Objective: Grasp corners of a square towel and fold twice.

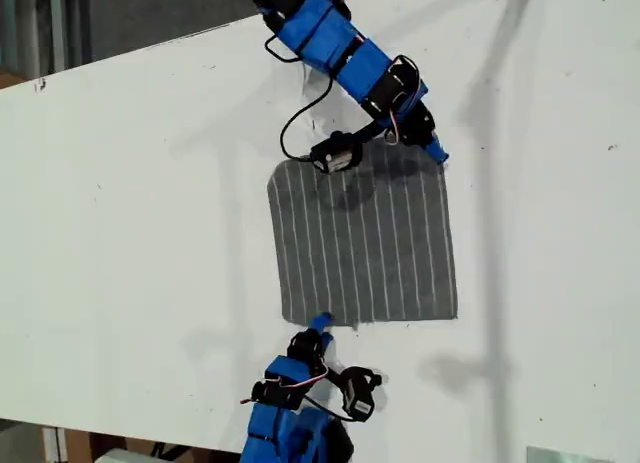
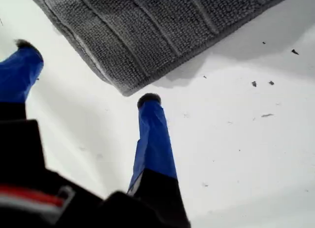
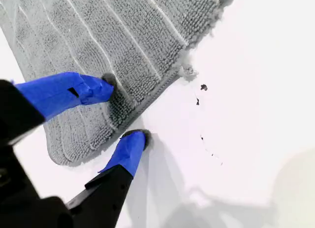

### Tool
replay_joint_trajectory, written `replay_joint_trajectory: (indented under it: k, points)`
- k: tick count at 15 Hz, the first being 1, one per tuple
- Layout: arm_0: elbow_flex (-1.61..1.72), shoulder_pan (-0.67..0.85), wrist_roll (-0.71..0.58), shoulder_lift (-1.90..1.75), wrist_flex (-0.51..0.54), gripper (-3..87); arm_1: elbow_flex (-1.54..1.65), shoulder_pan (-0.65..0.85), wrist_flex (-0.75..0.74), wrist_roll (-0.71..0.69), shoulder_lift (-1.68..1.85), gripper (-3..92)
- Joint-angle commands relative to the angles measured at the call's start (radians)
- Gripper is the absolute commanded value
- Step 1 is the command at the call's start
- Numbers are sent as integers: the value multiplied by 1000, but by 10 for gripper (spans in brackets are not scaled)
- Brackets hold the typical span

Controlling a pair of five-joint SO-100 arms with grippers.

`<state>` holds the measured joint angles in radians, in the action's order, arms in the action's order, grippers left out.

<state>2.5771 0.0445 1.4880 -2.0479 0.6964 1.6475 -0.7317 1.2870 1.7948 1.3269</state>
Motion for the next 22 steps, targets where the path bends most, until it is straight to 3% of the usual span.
replay_joint_trajectory:
  k: [1,6,7,10,13,17,20,22]
  points:
    - [-35,-3,-8,-8,-14,183,0,8,-63,-23,-40,394]
    - [-34,-5,-14,-8,-17,181,86,31,-103,-34,-37,385]
    - [-34,-5,-14,-8,-17,181,97,35,-126,-35,-38,327]
    - [-38,-9,21,0,2,177,103,52,-186,-46,-78,37]
    - [-215,-58,75,183,146,177,101,60,-187,-54,-78,-1]
    - [-667,-198,67,391,445,171,100,80,-183,-71,-80,-1]
    - [-911,-359,95,471,538,168,100,81,-173,-71,-81,-1]
    - [-1003,-469,158,568,546,175,98,81,-169,-71,-81,-1]
